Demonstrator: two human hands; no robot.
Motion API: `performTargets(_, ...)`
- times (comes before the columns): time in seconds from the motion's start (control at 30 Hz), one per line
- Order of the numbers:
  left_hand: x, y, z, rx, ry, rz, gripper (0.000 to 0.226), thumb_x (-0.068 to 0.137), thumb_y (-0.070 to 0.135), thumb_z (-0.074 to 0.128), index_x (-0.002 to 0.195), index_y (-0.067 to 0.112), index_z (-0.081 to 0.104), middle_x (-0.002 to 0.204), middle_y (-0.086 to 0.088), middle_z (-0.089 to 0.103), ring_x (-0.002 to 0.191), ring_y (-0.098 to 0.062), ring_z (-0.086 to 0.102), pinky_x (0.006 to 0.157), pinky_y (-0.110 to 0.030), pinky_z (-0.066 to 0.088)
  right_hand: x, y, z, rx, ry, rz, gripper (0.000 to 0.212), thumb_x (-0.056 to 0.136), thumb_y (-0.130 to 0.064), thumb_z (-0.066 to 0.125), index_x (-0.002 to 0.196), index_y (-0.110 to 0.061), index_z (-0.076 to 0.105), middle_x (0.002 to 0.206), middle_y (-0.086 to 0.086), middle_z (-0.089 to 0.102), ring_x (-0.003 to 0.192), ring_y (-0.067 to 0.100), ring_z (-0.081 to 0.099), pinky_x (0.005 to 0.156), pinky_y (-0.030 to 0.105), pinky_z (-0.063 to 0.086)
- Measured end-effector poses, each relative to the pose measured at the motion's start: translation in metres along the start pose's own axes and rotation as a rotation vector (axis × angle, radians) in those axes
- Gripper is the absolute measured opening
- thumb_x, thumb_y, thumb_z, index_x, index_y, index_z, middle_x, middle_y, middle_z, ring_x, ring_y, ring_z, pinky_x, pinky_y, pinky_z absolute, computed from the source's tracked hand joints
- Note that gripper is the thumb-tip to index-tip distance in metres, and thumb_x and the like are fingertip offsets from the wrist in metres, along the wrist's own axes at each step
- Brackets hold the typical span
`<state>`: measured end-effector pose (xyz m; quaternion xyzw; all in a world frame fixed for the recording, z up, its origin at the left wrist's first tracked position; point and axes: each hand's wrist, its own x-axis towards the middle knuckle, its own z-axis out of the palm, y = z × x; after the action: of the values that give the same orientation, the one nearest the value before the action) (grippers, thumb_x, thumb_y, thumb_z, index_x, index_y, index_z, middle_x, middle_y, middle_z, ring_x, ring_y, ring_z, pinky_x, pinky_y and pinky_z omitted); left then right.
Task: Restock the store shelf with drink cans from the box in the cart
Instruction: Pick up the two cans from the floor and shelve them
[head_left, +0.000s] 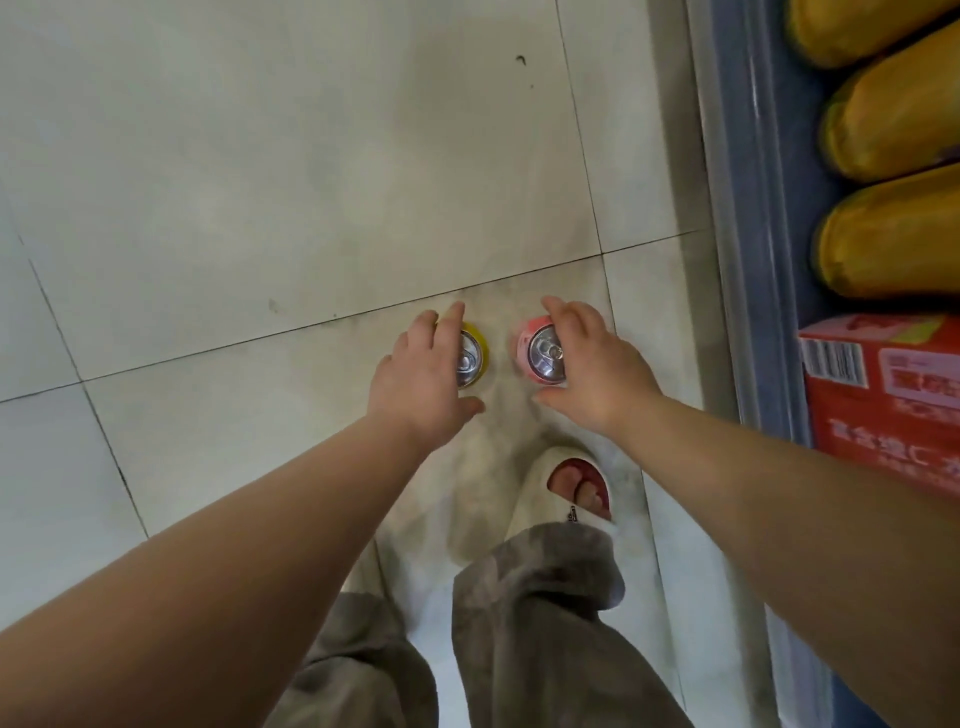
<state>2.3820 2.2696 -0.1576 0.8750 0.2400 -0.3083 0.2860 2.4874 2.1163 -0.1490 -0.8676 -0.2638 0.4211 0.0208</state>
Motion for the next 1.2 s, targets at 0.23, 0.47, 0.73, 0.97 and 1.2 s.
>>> performTargets(0.23, -0.008, 0.004, -0.013, -0.053, 0.075, -0.037, 0.075, 0.075, 0.03, 0.071, 0.138, 0.021, 0.032, 0.136, -0.004, 0.04, 0.116, -0.031, 0.048, 0.082, -0.038, 0.042, -0.021, 0.002, -0.005, 0.09, 0.121, 0.046, 0.077, 0.073, -0.035, 0.071, 0.136, -0.018, 0.031, 0.137, 0.006, 0.044, 0.108, 0.032, 0.056, 0.089, 0.037, 0.042)
performTargets(0.47, -0.085, 0.039, -0.094, -0.09, 0.115, -0.029, 0.079, 0.069, 0.035, 0.073, 0.135, 0.026, 0.031, 0.131, 0.001, 0.049, 0.112, -0.027, 0.052, 0.079, -0.034, 0.043, -0.111, -0.023, -0.072, 0.164, 0.209, 0.066, 0.08, 0.067, -0.041, 0.075, 0.133, -0.023, 0.034, 0.131, 0.004, 0.051, 0.103, 0.029, 0.059, 0.085, 0.036, 0.046)
performTargets(0.73, -0.203, 0.093, -0.222, -0.098, 0.188, 0.076, 0.074, 0.065, 0.041, 0.074, 0.128, 0.026, 0.039, 0.12, 0.002, 0.054, 0.103, -0.022, 0.056, 0.076, -0.029, 0.046, -0.236, -0.081, -0.173, 0.351, 0.282, 0.135, 0.081, 0.06, -0.046, 0.075, 0.129, -0.032, 0.036, 0.125, -0.009, 0.053, 0.113, 0.02, 0.048, 0.089, 0.031, 0.044)
performTargets(0.97, -0.305, 0.139, -0.326, -0.072, 0.274, 0.267, 0.072, 0.063, 0.049, 0.07, 0.126, 0.029, 0.042, 0.117, 0.007, 0.053, 0.102, -0.016, 0.055, 0.079, -0.025, 0.044, -0.367, -0.133, -0.257, 0.464, 0.47, 0.204, 0.075, 0.059, -0.051, 0.072, 0.123, -0.037, 0.035, 0.103, -0.015, 0.051, 0.11, 0.015, 0.052, 0.085, 0.024, 0.042)
performTargets(1.2, -0.404, 0.202, -0.402, -0.021, 0.318, 0.489, 0.07, 0.062, 0.052, 0.072, 0.123, 0.028, 0.047, 0.11, 0.003, 0.056, 0.103, -0.022, 0.057, 0.085, -0.03, 0.047, -0.504, -0.172, -0.314, 0.599, 0.72, 0.336, 0.071, 0.057, -0.067, 0.068, 0.112, -0.034, 0.039, 0.1, -0.008, 0.059, 0.1, 0.017, 0.054, 0.081, 0.029, 0.048)
